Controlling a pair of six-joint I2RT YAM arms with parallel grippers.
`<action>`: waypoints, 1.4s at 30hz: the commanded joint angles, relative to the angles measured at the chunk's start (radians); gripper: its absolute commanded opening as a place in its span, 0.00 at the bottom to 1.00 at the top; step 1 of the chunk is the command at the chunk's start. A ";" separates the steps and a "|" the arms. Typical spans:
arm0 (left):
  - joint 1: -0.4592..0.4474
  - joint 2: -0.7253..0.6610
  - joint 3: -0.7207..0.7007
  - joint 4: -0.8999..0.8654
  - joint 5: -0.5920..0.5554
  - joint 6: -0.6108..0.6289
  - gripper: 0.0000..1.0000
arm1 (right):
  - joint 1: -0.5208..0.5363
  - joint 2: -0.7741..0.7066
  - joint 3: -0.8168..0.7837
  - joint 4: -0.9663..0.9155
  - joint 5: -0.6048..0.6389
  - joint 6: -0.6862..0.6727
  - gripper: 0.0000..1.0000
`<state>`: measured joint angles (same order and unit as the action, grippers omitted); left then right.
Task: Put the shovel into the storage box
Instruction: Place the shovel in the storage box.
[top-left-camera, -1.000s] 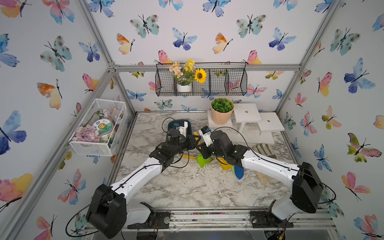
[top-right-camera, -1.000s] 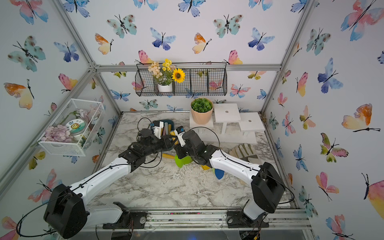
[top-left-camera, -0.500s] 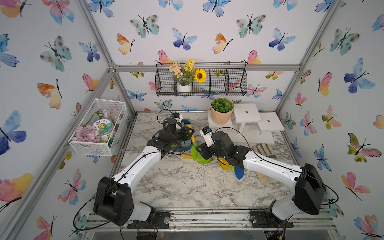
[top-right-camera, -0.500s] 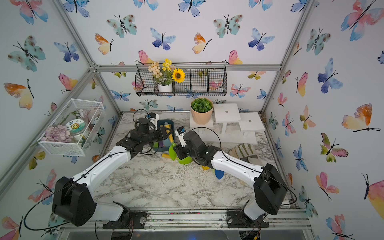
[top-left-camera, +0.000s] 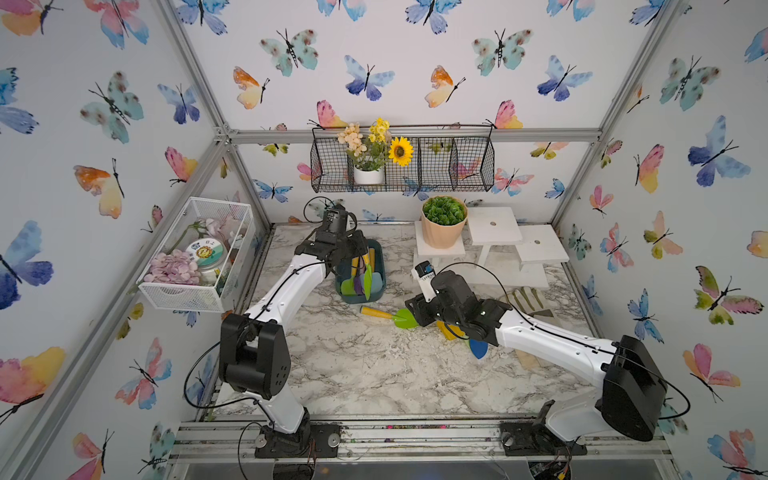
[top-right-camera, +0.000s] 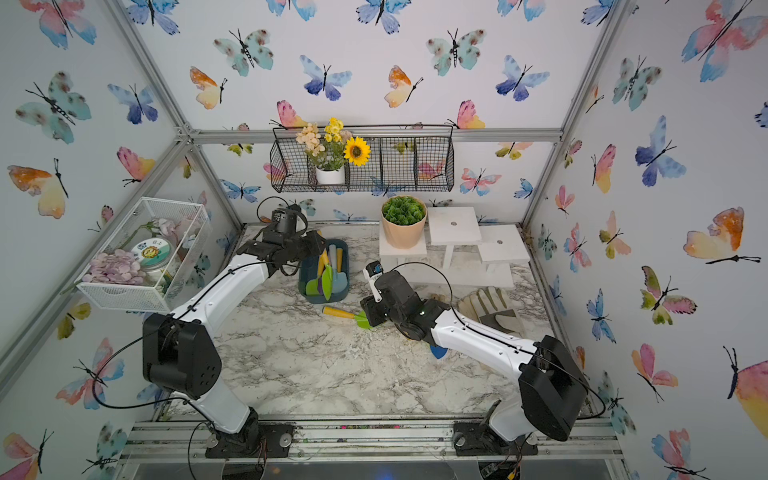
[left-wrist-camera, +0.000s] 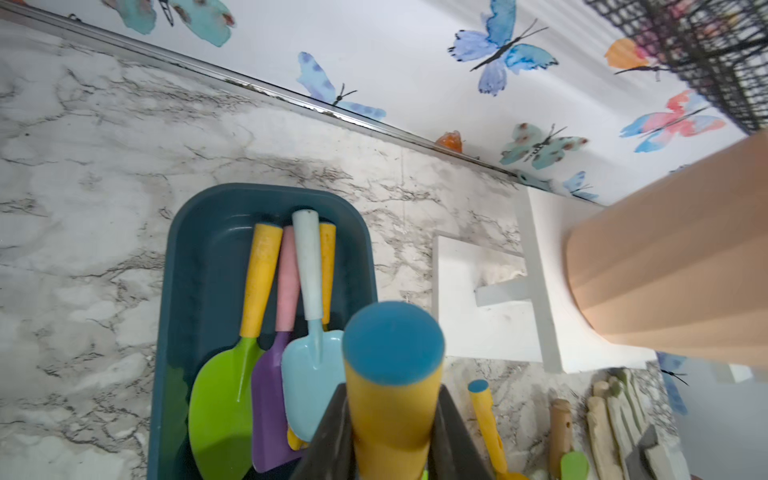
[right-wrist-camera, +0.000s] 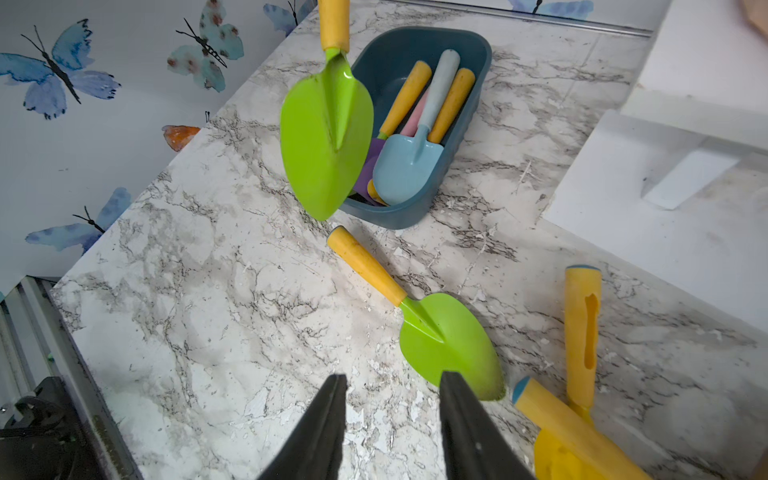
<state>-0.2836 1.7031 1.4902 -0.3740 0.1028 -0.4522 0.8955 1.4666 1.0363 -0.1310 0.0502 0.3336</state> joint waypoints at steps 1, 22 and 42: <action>0.009 0.054 0.070 -0.063 -0.145 0.026 0.00 | -0.006 -0.030 -0.015 -0.022 0.043 0.016 0.42; 0.041 0.365 0.328 -0.128 -0.416 0.060 0.00 | -0.007 -0.095 -0.078 -0.061 0.106 0.088 0.42; 0.047 0.476 0.372 -0.170 -0.427 0.033 0.38 | -0.007 -0.101 -0.081 -0.075 0.123 0.110 0.42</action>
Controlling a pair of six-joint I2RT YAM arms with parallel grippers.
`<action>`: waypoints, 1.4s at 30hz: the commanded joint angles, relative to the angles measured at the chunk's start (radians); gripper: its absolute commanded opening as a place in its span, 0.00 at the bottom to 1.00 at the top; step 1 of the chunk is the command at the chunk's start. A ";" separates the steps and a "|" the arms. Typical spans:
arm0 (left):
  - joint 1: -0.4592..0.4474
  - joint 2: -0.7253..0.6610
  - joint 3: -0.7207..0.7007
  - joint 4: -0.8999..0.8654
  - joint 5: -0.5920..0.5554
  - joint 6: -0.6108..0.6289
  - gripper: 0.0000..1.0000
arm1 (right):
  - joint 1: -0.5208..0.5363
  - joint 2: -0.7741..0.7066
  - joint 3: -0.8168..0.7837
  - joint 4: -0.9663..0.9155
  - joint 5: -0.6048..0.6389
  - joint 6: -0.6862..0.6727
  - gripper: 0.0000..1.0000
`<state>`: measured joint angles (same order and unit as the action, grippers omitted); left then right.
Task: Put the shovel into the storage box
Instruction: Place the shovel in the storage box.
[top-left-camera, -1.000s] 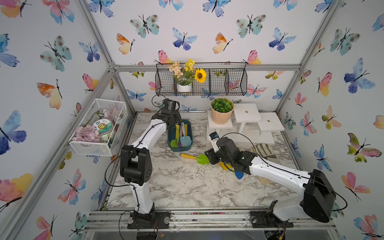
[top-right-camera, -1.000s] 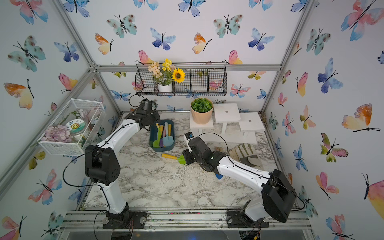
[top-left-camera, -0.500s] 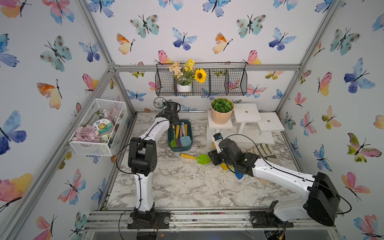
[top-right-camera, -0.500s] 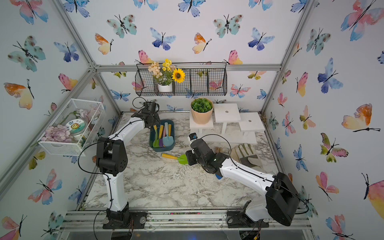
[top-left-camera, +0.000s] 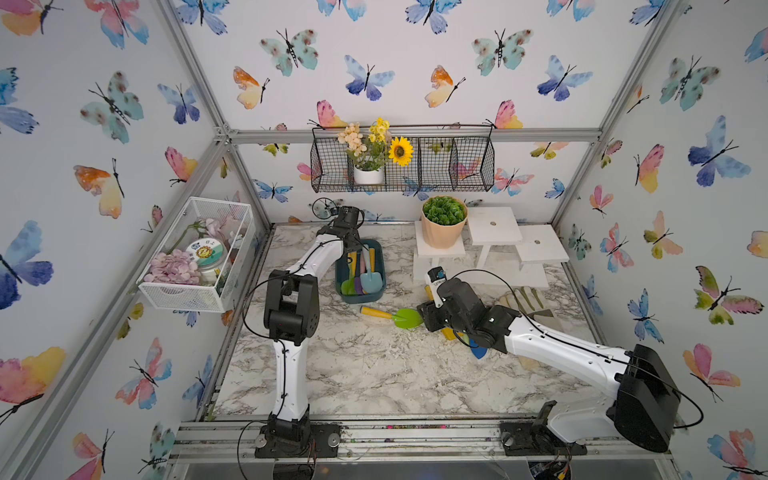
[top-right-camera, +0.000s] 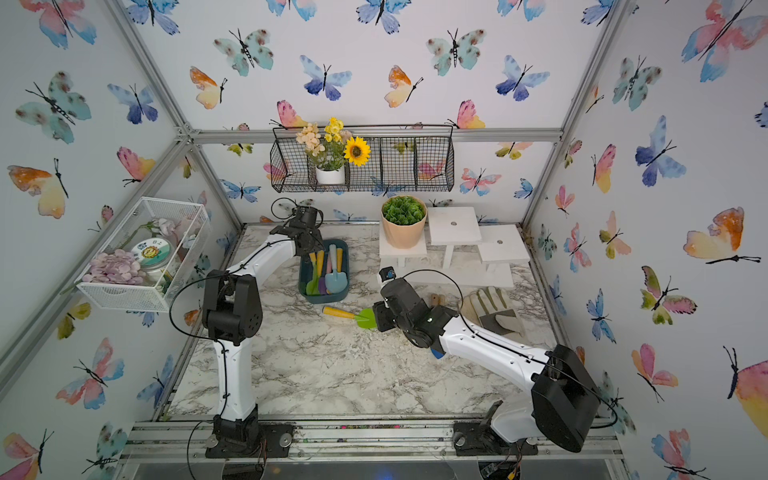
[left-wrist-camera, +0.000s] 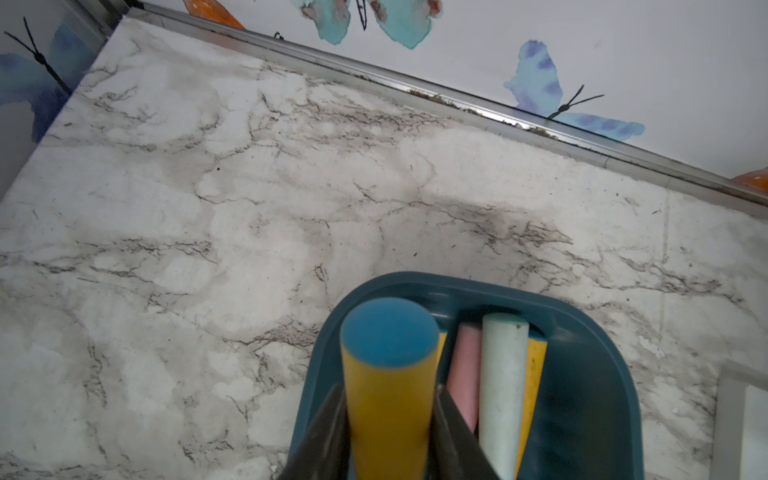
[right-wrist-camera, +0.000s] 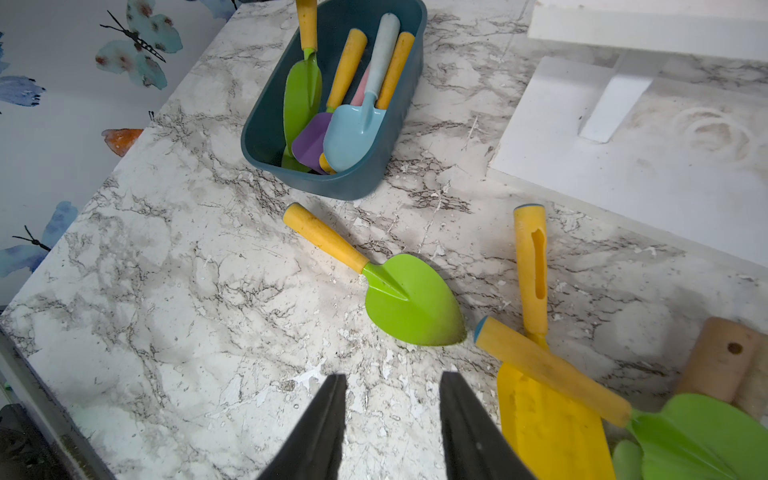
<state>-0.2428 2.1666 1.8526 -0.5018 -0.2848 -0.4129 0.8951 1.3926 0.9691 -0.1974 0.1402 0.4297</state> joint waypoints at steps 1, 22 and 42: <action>0.007 0.010 0.007 -0.045 -0.036 -0.009 0.39 | -0.007 -0.027 -0.015 -0.007 0.032 0.013 0.42; 0.003 -0.093 -0.181 0.059 0.126 -0.036 0.44 | -0.007 -0.029 -0.024 0.024 0.005 -0.004 0.42; 0.016 -0.060 -0.288 0.150 0.170 -0.030 0.35 | -0.007 -0.019 -0.001 0.000 0.005 -0.011 0.42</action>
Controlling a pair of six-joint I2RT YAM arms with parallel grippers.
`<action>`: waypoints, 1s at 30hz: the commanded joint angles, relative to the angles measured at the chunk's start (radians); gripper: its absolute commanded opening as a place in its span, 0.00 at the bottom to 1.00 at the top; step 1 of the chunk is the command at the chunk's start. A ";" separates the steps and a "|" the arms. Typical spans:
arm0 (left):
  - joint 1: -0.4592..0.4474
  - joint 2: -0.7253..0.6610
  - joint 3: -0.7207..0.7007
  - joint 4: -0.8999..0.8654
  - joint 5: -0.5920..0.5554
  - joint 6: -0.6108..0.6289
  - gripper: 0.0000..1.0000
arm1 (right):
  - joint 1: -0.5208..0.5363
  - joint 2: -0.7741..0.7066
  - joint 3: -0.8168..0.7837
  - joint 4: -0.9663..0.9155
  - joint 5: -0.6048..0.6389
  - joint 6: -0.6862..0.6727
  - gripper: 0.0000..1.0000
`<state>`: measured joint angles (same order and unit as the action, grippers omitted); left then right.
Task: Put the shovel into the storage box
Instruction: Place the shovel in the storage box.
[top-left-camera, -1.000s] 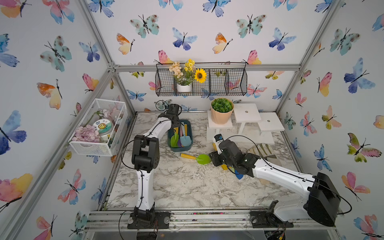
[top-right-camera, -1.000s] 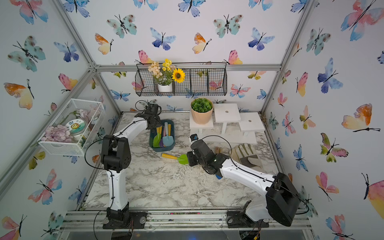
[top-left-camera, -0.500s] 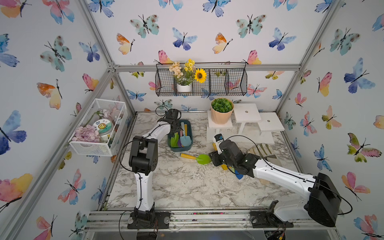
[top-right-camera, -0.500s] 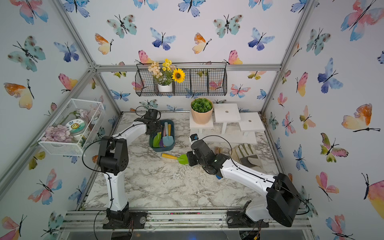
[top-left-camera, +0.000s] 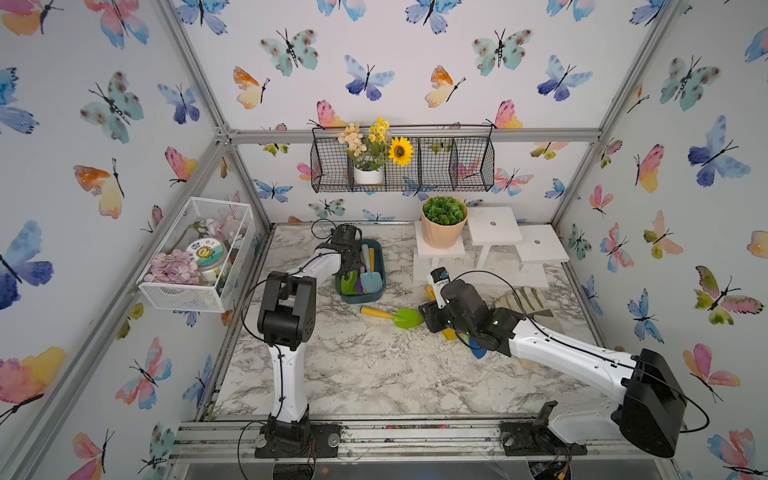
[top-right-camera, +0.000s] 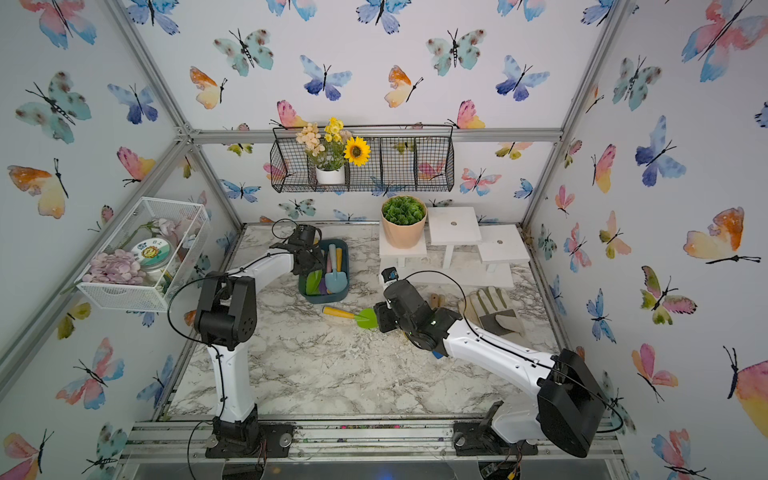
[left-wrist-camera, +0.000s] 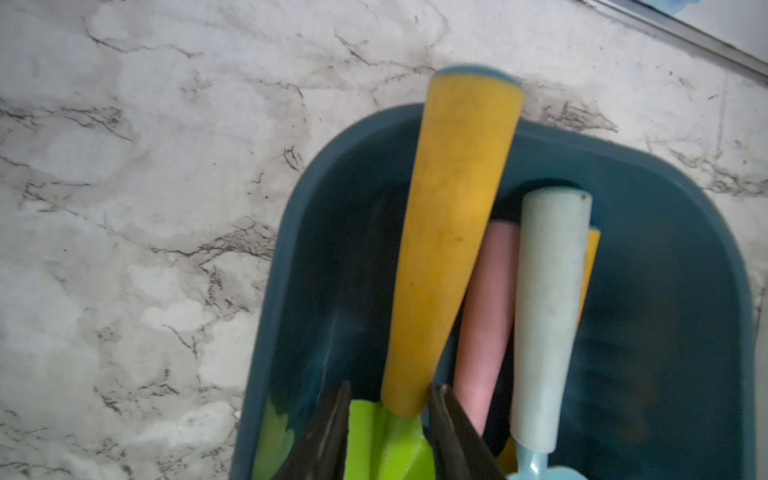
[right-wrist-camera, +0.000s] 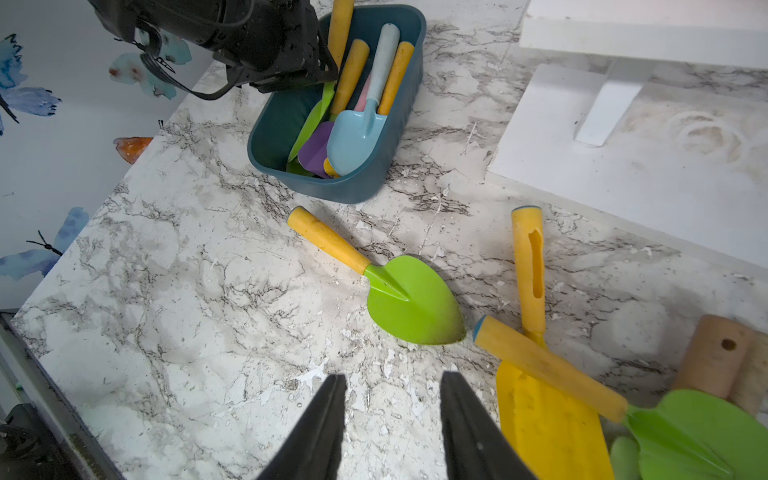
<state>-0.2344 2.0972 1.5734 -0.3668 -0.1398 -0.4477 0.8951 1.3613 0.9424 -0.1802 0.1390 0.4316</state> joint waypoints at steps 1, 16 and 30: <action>0.007 0.009 -0.014 0.017 0.030 0.004 0.35 | -0.007 0.013 0.028 -0.018 0.005 -0.013 0.42; 0.000 -0.050 -0.114 0.008 0.086 -0.026 0.19 | -0.007 0.012 0.006 0.008 0.001 -0.008 0.42; -0.014 -0.168 -0.132 -0.045 0.056 -0.006 0.40 | -0.007 0.014 -0.017 0.045 -0.016 -0.010 0.42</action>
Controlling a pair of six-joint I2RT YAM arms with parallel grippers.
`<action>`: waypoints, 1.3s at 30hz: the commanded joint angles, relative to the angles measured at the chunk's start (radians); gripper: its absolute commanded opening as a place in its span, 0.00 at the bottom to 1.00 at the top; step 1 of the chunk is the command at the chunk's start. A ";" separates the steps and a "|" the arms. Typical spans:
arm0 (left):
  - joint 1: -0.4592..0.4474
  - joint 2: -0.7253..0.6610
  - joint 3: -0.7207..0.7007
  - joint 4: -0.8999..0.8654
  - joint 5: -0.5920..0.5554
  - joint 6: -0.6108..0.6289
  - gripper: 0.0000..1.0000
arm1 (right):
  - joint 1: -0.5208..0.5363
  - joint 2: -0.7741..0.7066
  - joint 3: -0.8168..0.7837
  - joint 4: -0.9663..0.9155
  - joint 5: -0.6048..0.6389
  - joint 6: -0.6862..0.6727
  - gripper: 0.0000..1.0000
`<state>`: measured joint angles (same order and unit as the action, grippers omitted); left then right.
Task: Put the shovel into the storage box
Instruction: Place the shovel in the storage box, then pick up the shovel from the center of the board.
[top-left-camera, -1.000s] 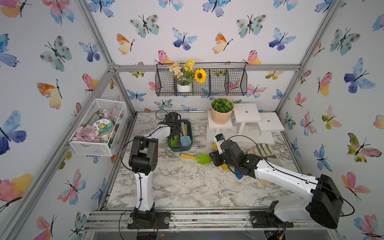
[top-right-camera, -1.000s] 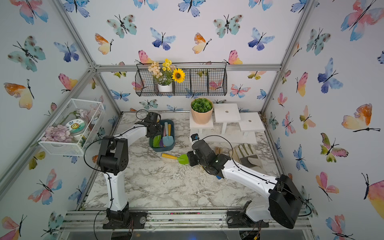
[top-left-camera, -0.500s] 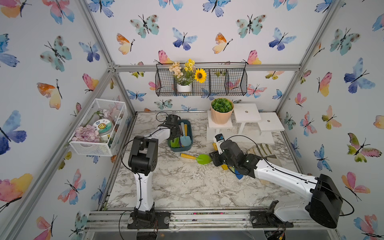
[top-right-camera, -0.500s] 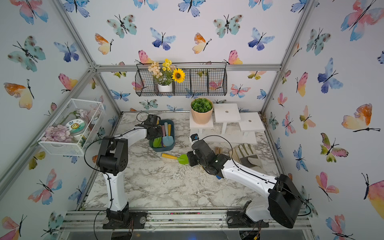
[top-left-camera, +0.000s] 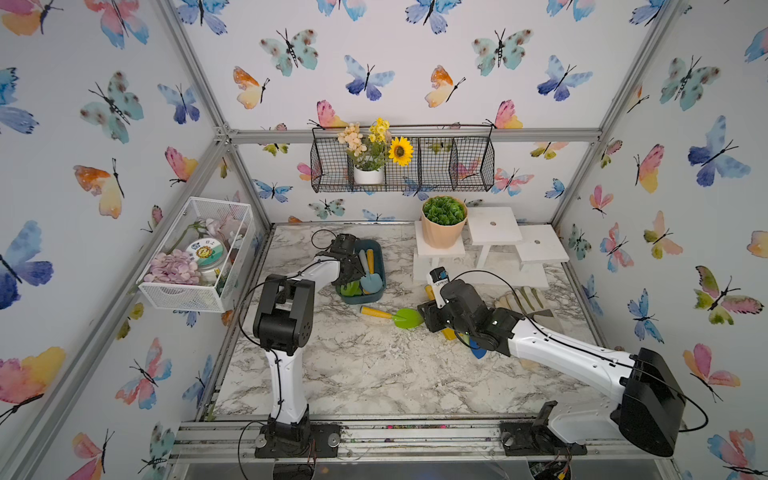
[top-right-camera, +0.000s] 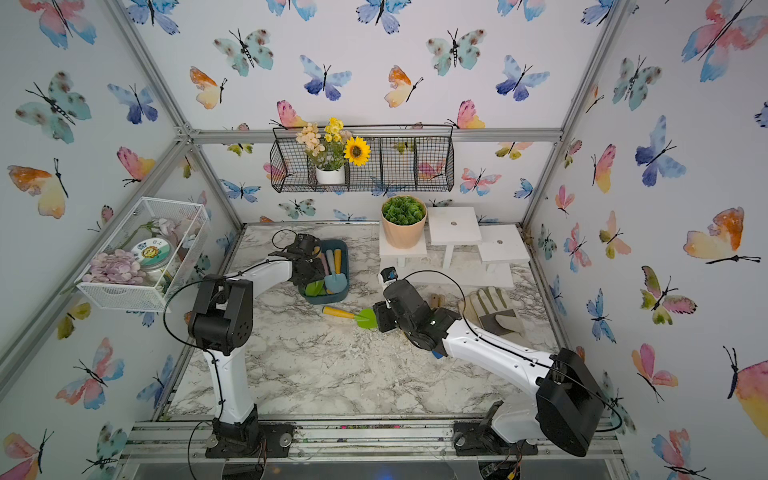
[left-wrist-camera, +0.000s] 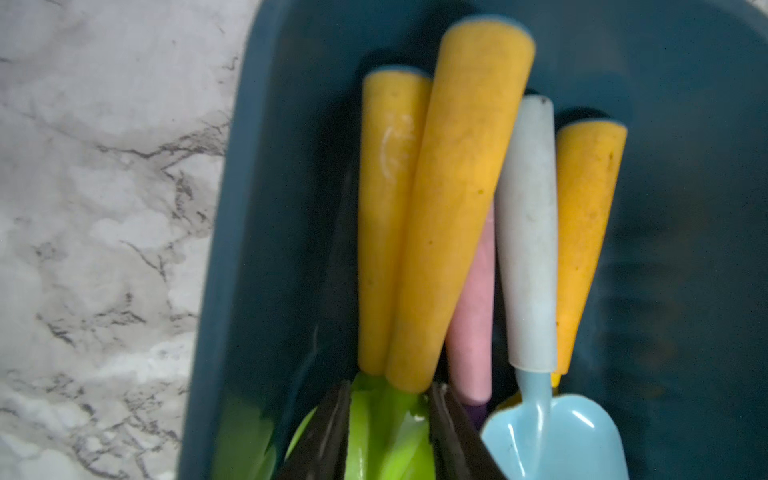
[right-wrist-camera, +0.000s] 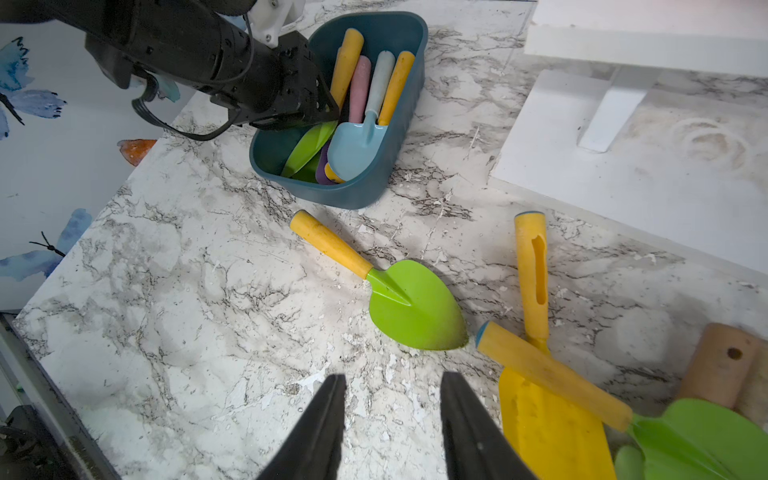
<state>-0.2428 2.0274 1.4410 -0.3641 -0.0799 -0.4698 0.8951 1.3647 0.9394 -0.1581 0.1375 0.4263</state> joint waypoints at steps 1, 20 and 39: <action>-0.007 -0.115 -0.001 -0.051 -0.004 0.022 0.41 | -0.007 0.013 -0.013 0.024 -0.016 -0.006 0.43; -0.009 -0.584 -0.314 -0.016 0.139 0.051 0.50 | -0.008 0.280 0.192 -0.022 -0.205 -0.199 0.57; -0.009 -0.843 -0.601 0.039 0.176 -0.049 0.50 | -0.064 0.658 0.515 -0.231 -0.302 -0.454 0.56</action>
<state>-0.2489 1.2064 0.8486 -0.3378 0.0669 -0.5049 0.8345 2.0003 1.4220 -0.3283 -0.1394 0.0307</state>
